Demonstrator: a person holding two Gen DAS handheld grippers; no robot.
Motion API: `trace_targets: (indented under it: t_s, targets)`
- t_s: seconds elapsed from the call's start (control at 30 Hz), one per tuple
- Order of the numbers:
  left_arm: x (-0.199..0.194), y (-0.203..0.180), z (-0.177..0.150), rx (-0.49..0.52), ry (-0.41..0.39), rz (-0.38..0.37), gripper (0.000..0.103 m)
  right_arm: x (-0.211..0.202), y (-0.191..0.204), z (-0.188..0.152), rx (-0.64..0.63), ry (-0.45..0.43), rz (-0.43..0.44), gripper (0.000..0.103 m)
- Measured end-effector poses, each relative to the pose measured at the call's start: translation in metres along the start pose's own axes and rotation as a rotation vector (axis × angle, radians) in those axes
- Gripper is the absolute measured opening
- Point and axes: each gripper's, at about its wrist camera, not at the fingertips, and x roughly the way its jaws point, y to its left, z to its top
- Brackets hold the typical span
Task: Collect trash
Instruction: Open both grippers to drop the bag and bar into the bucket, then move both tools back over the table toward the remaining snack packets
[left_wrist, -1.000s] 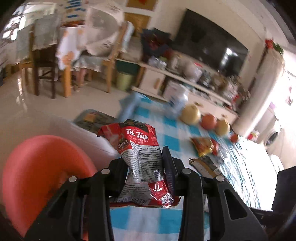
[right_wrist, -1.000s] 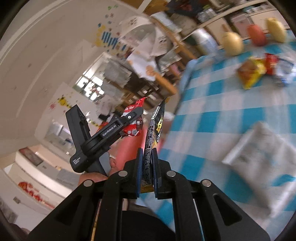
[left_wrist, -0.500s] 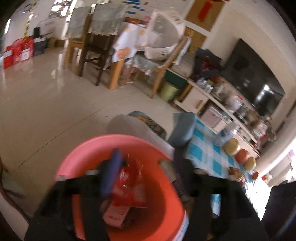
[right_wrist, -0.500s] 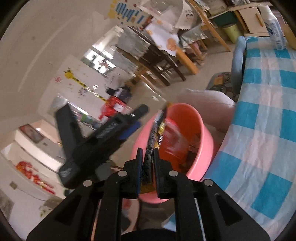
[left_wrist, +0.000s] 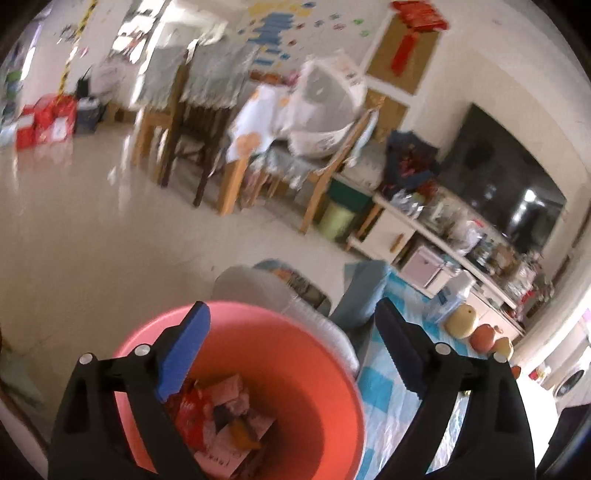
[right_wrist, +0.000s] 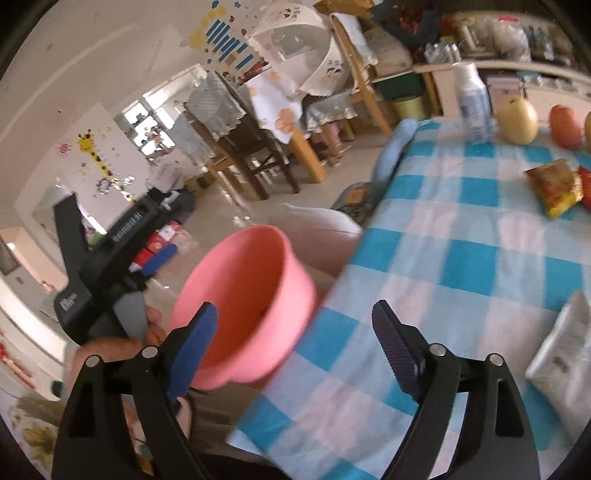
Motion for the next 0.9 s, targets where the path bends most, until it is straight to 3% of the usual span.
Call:
trace_targets:
  t_s: [0.23,0.43,0.9]
  targets:
    - [-0.006,-0.040,-0.012,0.150,-0.094,-0.110,0.093,-0.017,-0.012,-0.011,-0.086,-0.050,-0.097,0.094]
    - [0.001,-0.063,-0.020,0.184,-0.020,-0.155,0.093,-0.039,-0.021,-0.020,-0.151,-0.120,-0.197,0.098]
    - [0.008,-0.114,-0.049,0.303,0.090,-0.283,0.093,-0.072,-0.054,-0.030,-0.158,-0.119,-0.292,0.098]
